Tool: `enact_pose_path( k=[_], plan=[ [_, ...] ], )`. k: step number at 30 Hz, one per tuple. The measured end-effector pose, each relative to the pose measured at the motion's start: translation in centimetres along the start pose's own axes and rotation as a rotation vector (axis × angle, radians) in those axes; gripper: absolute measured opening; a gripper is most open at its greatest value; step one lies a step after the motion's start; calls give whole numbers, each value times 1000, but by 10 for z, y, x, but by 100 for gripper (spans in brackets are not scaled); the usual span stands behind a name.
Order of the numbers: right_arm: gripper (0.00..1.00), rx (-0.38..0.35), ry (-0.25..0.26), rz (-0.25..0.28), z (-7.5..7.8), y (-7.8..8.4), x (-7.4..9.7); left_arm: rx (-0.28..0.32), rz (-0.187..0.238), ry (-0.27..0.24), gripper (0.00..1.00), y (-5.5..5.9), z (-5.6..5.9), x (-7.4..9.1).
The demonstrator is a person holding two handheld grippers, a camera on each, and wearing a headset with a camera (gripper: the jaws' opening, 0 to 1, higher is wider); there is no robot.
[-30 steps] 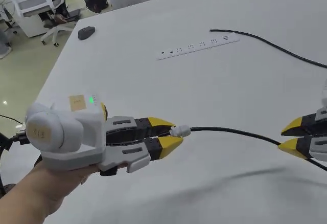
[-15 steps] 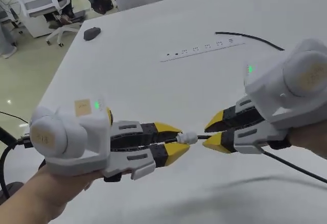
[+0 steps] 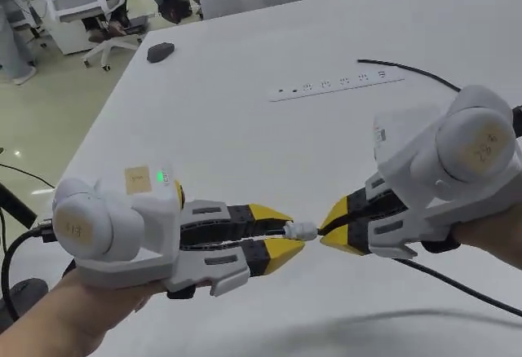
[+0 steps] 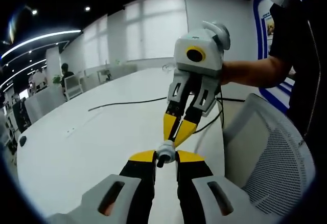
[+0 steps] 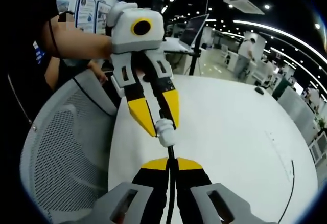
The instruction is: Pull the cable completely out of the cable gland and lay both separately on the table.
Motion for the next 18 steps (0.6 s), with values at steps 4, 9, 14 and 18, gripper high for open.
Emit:
enact_pose_path(
  k=[4,9,14,18],
  plan=[
    [0,31,30,-21,9,-4,4,55,40,-75,14,2,-21,24],
    [0,9,69,18,26,-22,7,60,79,-162,14,2,-43,55],
    [0,-21,114,155,44,-60,0,99,105,-247,14,15,-62,73],
    [0,-33,158,340,52,-102,-17,82,86,-376,14,36,-81,84]
  ],
)
Point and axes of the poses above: the centre of the closed fingertips' face, and the gripper's own axes: x roughly backward along the fingers, z roughly to its right, y roughly out of its underside, the point moved 2 cm from there along x, roughly backward along the fingers, and after that the axes turned 10 degrees about -y, right-handed, at the moved point
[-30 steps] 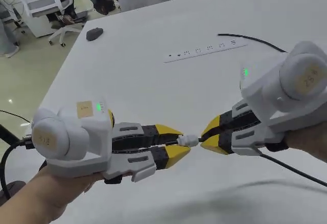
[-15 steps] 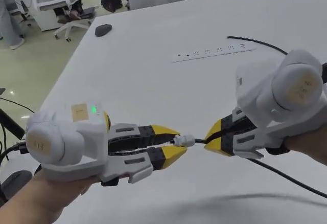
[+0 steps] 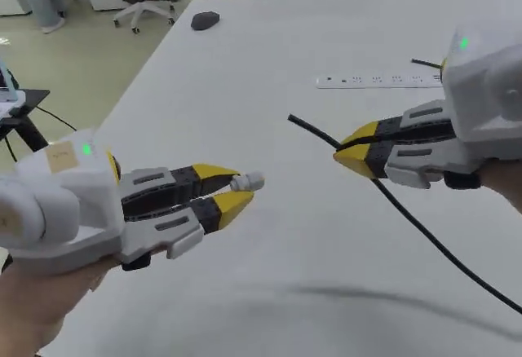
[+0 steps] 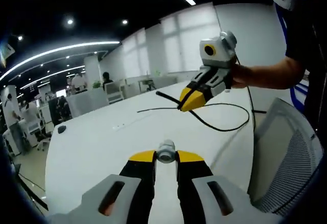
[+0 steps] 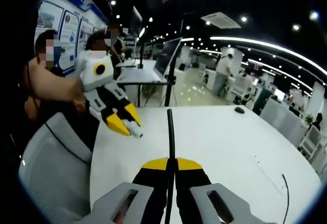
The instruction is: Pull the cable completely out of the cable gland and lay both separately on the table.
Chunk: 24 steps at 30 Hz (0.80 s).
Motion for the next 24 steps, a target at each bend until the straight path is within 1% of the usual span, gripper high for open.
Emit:
enact_pose_path(
  k=[1,2,3,4,5,6,7,8,9,10,11,12,13,14,15,16,17,18,19,20,21,22,23,24],
  plan=[
    [0,2,13,19,1,-4,-7,17,14,-40,14,4,-8,1],
    [0,-2,7,37,1,-7,-15,24,10,-66,14,8,-13,2],
    [0,-15,18,44,3,-8,-27,-9,-35,-135,14,22,-27,3],
    [0,-19,31,38,6,-8,-36,12,-54,-164,14,30,-33,3],
    [0,-48,37,54,9,-9,-44,68,-46,-178,14,35,-37,3],
    [0,-114,28,106,10,-14,-57,109,-30,-197,14,39,-43,5],
    [0,-132,24,120,12,-15,-64,125,-35,-216,14,44,-50,7],
    [0,-151,27,129,15,-15,-71,157,-42,-220,14,51,-55,8],
    [0,-149,28,126,19,-13,-83,148,-38,-234,14,54,-59,9],
    [0,-185,25,126,20,-11,-91,142,-42,-253,14,58,-64,10],
    [0,-221,35,127,24,-6,-102,143,-50,-251,14,62,-65,9],
    [0,-264,19,141,24,-4,-111,146,-56,-267,14,68,-69,10],
    [0,-331,17,145,26,2,-123,150,-56,-268,14,71,-72,9],
    [0,-296,16,129,29,6,-132,166,-70,-263,14,77,-74,8],
    [0,-298,14,117,30,11,-140,159,-73,-277,14,81,-78,7],
    [0,-348,-12,120,28,16,-152,153,-95,-278,14,90,-81,5],
    [0,-396,-32,131,27,19,-159,140,-116,-277,14,96,-83,4],
    [0,-439,-25,131,30,24,-167,106,-135,-301,14,104,-88,2],
    [0,-430,-24,124,31,28,-173,119,-143,-290,14,109,-88,-1],
    [0,-450,-25,117,32,33,-180,128,-142,-288,14,112,-89,-3],
    [0,-446,-25,111,33,36,-185,137,-138,-299,14,116,-91,-5],
    [0,-448,-25,95,33,42,-192,148,-145,-296,14,119,-92,-7],
    [0,-466,-24,88,34,48,-195,153,-148,-303,14,122,-93,-9],
    [0,-513,-26,88,34,52,-199,155,-151,-307,14,124,-93,-10]
  ],
)
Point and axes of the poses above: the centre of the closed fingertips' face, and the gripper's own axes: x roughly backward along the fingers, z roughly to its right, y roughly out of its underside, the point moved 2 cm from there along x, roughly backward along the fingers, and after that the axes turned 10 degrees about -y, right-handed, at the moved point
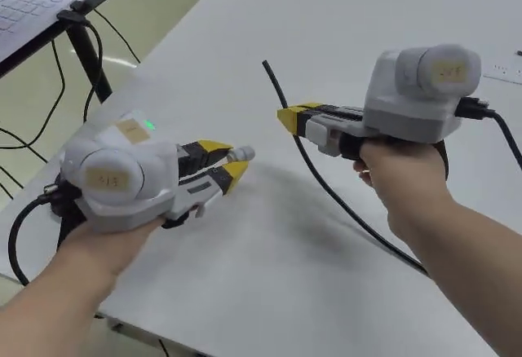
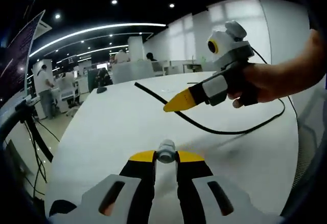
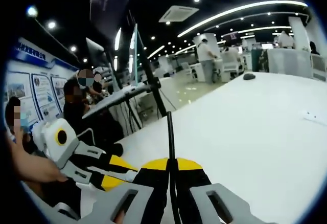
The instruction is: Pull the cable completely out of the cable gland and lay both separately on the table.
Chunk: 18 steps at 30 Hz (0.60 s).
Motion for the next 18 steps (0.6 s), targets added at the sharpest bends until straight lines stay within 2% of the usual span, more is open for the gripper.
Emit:
enact_pose_path(
  k=[1,3,6,7,9,11,15,18],
  plan=[
    [0,-36,-11,13,1,1,-3,8,-6,10,14,2,2,-2],
    [0,11,24,-4,10,6,-8,-3,-13,-6,14,7,0,-7],
    [0,22,31,-34,15,14,-16,2,-15,-20,14,12,-1,-14],
    [0,65,39,-61,18,18,-18,2,-17,-23,14,14,-1,-15],
    [0,85,37,-79,17,23,-23,6,8,-40,14,12,-4,-18],
    [0,153,51,-109,19,26,-25,14,-8,-47,14,15,-6,-22],
    [0,157,63,-139,20,31,-30,-17,-23,-59,14,20,-7,-28],
    [0,237,86,-181,25,35,-31,-31,-33,-74,15,24,-8,-31]
  ],
)
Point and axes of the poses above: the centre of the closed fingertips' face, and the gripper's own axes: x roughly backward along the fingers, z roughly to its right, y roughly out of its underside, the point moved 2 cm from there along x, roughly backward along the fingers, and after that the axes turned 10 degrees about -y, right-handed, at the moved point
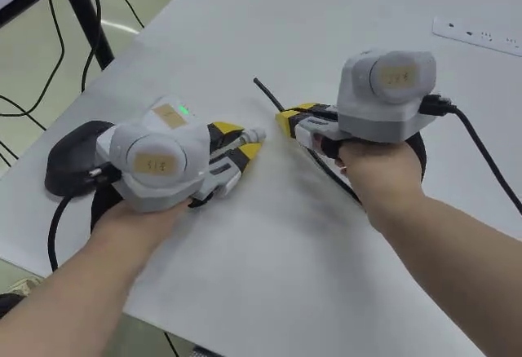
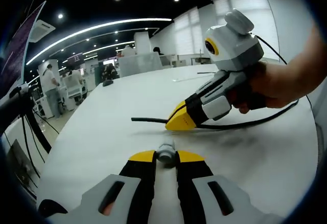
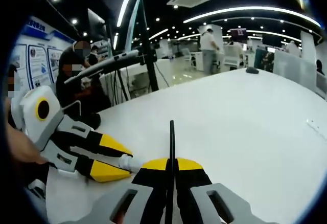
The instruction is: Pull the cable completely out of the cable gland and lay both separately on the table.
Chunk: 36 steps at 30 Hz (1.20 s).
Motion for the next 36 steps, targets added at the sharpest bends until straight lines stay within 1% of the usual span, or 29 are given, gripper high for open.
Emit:
enact_pose_path(
  k=[2,4,6,7,8,9,10,12,13,14,16,18,19,20,21,22,23,24,25,26,27,28,29,30,31,33,34,35,36],
  plan=[
    [0,3,-14,-5,-2,2,-2,21,12,15,15,-1,2,-1],
    [0,21,11,-24,1,4,-1,-16,23,5,15,0,1,0],
    [0,-12,9,-19,3,5,-1,15,22,3,15,0,0,-1],
    [0,-5,19,-27,4,5,0,49,18,-3,15,1,-1,-1],
    [2,1,21,-32,8,4,-2,39,7,-1,16,2,-1,-1],
    [5,4,29,-36,10,4,-1,5,-25,-6,17,8,-2,0],
    [8,7,25,-42,9,5,-1,26,22,-14,27,1,-2,-2],
    [17,14,31,-67,11,7,6,61,7,9,48,0,-1,0],
    [22,25,40,-96,14,9,12,95,-18,16,58,3,0,1],
    [26,34,49,-123,17,14,16,105,-29,23,62,4,0,4],
    [33,51,72,-118,20,11,33,119,-29,20,68,1,0,12],
    [47,60,113,-117,25,8,56,155,-24,18,80,-5,1,21],
    [58,52,126,-115,28,7,66,207,-6,7,93,-9,2,24],
    [80,10,141,-61,29,2,78,238,17,-6,97,-14,2,25],
    [97,-13,149,-56,31,2,86,223,66,13,100,-20,3,27],
    [95,-8,138,-100,30,6,104,218,66,27,100,-22,8,31],
    [88,-19,151,-111,31,8,117,206,38,24,100,-21,10,33],
    [92,-10,188,-87,33,7,134,199,-1,28,100,-20,13,35],
    [97,-10,204,-69,33,7,147,200,-19,29,100,-22,16,37],
    [99,-28,207,-74,32,13,161,198,-21,35,100,-26,19,40],
    [97,-72,225,-78,31,21,182,196,-24,39,100,-28,20,41],
    [98,-89,243,-67,32,26,197,196,-23,40,100,-34,22,46],
    [99,-119,264,-80,32,37,219,200,-9,43,100,-38,23,49],
    [96,-140,279,-100,32,46,234,205,31,41,100,-47,26,54],
    [94,-148,320,-108,35,56,259,204,24,39,100,-47,27,58],
    [91,-157,357,-151,36,72,288,210,-8,35,100,-47,30,65],
    [92,-178,374,-148,35,78,301,212,-14,34,100,-48,31,67],
    [93,-210,390,-124,34,84,318,215,-19,35,100,-51,31,70],
    [93,-235,397,-124,32,93,333,219,-26,38,100,-53,33,72]
  ],
)
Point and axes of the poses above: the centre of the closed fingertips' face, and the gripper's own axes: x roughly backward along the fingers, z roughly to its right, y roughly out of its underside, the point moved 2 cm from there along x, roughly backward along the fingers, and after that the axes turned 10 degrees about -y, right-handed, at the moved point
